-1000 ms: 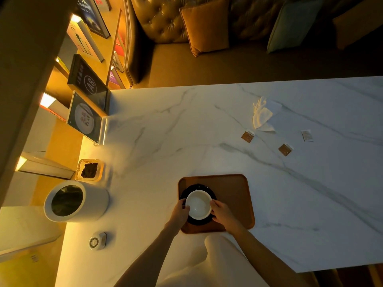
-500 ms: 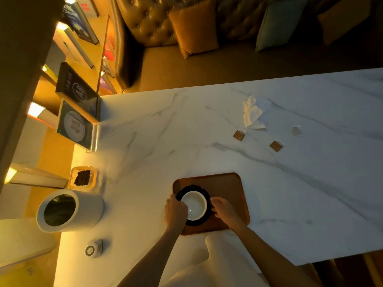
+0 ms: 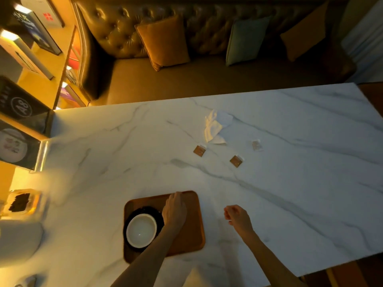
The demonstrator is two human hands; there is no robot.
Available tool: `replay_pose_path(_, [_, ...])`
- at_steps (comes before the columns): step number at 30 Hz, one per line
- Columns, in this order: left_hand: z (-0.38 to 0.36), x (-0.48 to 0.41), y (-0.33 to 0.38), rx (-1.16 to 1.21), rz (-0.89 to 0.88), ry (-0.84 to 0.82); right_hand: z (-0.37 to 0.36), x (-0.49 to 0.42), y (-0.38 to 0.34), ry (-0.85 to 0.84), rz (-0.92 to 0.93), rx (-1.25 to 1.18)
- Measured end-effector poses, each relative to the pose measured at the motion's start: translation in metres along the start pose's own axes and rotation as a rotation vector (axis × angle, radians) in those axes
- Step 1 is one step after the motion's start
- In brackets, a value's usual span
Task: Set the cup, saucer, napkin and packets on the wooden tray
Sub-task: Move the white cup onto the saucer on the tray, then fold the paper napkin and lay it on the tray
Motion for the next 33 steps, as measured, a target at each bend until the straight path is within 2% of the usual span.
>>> replay_pose_path(7, [-0.041, -0.032, 0.061, -0.084, 0.027, -0.062, 0.057, -0.084, 0.001, -0.071, 0.033, 0.114])
replay_pose_path(15, [-0.03, -0.15, 0.169, -0.156, -0.032, 0.071, 0.069, -0.218, -0.077, -0.03, 0.159, 0.18])
replay_pose_path(20, [-0.039, -0.207, 0.221, -0.167, -0.058, 0.081, 0.054, -0.288, -0.121, 0.017, 0.205, 0.195])
replay_pose_path(27, [-0.068, -0.248, 0.226, -0.302, -0.07, 0.078, 0.017, -0.338, -0.147, -0.136, 0.203, 0.164])
replay_pose_path(33, [-0.076, -0.248, 0.224, -0.159, -0.044, 0.094, 0.006, -0.338, -0.151, -0.088, 0.219, 0.095])
Point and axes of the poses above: each hand's wrist, its own x-axis away from the middle knuckle, its own z-axis out of the back of the hand, y = z × x, the point moved 2 cm from there along -x, towards the middle knuckle, and after that the axes turned 12 degrees about z, right-handed, at the moved point
